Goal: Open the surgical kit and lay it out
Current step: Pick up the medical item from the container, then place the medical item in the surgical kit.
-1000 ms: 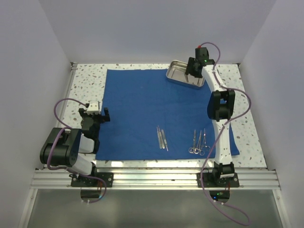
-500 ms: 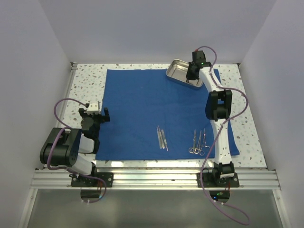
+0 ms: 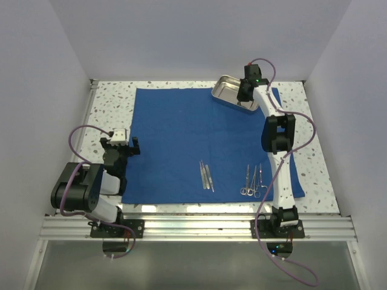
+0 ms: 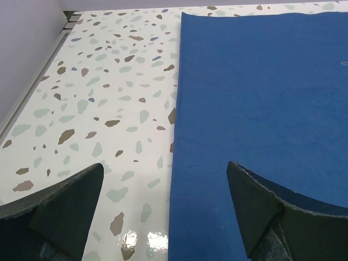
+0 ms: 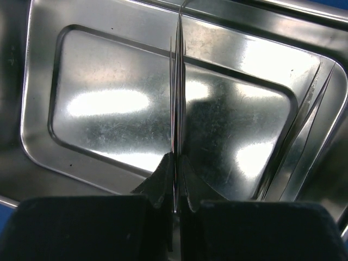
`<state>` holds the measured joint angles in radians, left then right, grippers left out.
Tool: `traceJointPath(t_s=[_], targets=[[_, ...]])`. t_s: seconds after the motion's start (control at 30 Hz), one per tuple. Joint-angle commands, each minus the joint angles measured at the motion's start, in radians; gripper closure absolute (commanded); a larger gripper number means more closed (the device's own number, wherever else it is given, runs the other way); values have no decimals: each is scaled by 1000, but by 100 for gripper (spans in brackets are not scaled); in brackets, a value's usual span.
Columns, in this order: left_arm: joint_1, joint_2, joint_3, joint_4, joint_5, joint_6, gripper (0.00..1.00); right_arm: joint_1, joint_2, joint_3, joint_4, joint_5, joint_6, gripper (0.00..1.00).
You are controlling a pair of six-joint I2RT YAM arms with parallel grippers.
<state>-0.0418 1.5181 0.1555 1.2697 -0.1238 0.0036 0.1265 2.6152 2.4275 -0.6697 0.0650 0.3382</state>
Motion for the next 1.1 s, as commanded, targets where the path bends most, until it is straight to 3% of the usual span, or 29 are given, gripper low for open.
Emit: traceJointPath(t_s=[0.0,0.43,0.57,0.7,0.87,1.07], targets=[[-1,-2,10,103,-8,15,0,1,-122,48,28,21,-27,100],[-1,-10,13,79,-7,12,0,1,-248,51,26,-13,-7,100],[-1,-9,13,82,-8,12,0,4,-314,-45,51,-60,47,100],[-1,-1,13,100,-7,15,0,34,-395,-180,111,-204,102,100],[-1,2,12,108,-10,16,0,188,-510,-320,168,-298,123,100],[0,-4,13,96,-8,15,0,416,-704,-660,275,-318,248,100]])
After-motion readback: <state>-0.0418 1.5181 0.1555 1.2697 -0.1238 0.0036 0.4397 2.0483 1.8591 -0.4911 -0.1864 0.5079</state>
